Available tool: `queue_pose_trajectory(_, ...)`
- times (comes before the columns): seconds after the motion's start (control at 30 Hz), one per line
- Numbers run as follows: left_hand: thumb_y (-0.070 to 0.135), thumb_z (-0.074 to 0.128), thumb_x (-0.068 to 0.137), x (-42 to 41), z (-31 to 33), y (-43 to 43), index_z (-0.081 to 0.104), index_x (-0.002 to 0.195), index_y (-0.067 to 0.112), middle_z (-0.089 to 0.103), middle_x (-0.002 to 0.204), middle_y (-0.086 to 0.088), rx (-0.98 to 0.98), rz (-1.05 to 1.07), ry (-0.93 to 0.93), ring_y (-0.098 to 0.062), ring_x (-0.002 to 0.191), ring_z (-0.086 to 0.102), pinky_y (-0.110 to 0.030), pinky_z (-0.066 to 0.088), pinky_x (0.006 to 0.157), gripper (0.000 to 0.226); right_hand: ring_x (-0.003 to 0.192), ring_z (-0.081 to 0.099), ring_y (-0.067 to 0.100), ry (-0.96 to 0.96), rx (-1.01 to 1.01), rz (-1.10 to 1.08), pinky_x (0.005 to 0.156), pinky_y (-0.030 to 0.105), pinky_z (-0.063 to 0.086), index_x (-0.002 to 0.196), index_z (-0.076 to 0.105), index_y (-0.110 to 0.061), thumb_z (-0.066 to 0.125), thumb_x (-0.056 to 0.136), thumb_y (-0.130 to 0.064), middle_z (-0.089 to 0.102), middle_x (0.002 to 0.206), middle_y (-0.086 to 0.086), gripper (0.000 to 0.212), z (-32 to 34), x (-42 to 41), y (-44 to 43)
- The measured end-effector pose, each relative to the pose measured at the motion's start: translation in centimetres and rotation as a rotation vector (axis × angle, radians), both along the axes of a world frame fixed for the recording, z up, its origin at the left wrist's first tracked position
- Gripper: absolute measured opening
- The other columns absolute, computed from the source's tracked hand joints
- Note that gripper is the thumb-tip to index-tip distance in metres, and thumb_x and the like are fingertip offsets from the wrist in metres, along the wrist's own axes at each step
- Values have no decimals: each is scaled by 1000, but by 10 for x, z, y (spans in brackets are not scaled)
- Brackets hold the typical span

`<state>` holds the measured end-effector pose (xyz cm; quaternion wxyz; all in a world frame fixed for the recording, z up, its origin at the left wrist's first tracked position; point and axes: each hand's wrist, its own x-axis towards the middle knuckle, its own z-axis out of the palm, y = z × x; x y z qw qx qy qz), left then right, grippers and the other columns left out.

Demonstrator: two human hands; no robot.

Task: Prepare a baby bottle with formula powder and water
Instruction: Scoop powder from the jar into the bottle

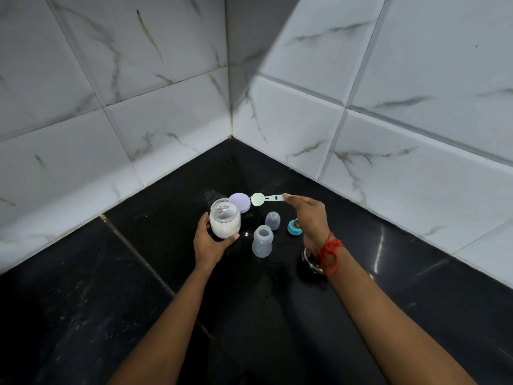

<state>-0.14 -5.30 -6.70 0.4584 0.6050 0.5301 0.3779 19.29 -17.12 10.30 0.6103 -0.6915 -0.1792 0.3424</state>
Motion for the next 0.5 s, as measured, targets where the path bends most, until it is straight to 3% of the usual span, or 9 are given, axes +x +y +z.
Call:
queue_pose_trajectory(0.07, 26, 100, 64, 0, -3, -16, 49, 145, 15, 57, 141, -4, 18, 99, 26, -20, 124, 59, -42, 53, 105, 96, 68, 48, 9, 6, 9, -3, 60, 24, 41, 80, 75, -23, 75, 87, -26, 60, 76, -2, 8, -2, 1, -2)
queue_pose_trajectory(0.13, 21, 95, 71, 3, -7, -41, 55, 129, 15, 57, 125, -3, 131, 196, 37, -21, 107, 60, -49, 56, 94, 70, 71, 51, 9, 9, 8, -12, 63, 25, 43, 81, 75, -23, 75, 87, -26, 63, 76, -4, 7, -3, 2, -4)
queue_pose_trajectory(0.23, 18, 92, 75, 13, -11, -71, 58, 120, 20, 56, 111, 3, 211, 147, 34, -20, 97, 60, -49, 57, 87, 57, 71, 52, 10, 23, 1, -30, 63, 27, 43, 83, 76, -22, 76, 86, -27, 64, 78, -3, 6, -6, 3, -9)
queue_pose_trajectory(0.37, 26, 93, 73, 36, -9, -76, 58, 138, 17, 63, 130, 4, 124, -95, 38, -12, 115, 62, -31, 54, 97, 74, 68, 52, 8, 30, -22, -44, 60, 24, 42, 86, 76, -19, 76, 86, -27, 63, 74, -5, 8, -12, 4, -16)
queue_pose_trajectory(0.43, 34, 91, 72, 47, -5, -73, 55, 146, 16, 63, 141, 6, 85, -191, 41, -7, 127, 59, -27, 48, 105, 84, 67, 53, 6, 42, -9, -53, 59, 22, 40, 88, 77, -15, 76, 86, -25, 63, 70, -7, 11, -14, 6, -18)
queue_pose_trajectory(0.5, 41, 87, 72, 54, -1, -67, 58, 144, 23, 65, 140, 11, 60, -252, 62, -4, 129, 59, -25, 46, 107, 80, 64, 52, 5, 44, 1, -55, 58, 20, 38, 93, 79, -11, 76, 86, -25, 62, 68, -8, 16, -16, 9, -21)
